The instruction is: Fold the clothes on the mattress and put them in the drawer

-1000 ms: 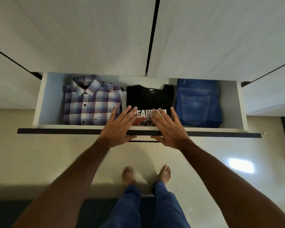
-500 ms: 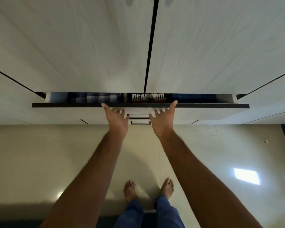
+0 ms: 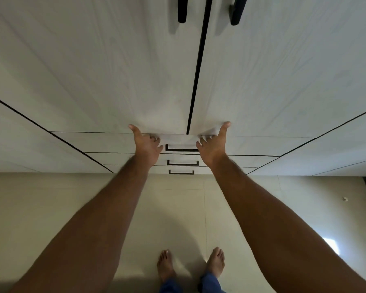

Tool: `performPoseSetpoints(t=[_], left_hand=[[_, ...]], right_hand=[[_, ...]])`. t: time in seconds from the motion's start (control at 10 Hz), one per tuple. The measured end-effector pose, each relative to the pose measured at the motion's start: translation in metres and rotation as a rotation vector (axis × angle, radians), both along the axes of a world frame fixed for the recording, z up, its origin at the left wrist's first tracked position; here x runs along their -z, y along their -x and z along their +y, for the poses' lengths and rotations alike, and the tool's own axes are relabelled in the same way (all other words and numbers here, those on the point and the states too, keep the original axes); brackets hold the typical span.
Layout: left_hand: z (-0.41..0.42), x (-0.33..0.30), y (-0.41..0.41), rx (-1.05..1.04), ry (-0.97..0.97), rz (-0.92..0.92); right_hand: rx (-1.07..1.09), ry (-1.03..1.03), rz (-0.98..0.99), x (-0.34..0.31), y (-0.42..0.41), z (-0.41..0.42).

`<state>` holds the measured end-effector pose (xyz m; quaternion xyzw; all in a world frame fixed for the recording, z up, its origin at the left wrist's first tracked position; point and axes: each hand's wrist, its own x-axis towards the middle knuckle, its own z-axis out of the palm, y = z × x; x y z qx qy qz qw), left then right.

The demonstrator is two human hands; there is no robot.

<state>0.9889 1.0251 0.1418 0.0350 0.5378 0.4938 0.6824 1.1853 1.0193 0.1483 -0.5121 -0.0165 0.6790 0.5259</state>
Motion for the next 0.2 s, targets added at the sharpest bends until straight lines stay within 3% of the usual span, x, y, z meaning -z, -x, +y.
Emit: performPoseSetpoints(t=[0.2], left_hand=[[-0.043, 0.003, -0.011, 0.365, -0.104, 0.453]], right_hand=[[-0.355, -0.105, -0.501, -0.002, 0.0, -0.032]])
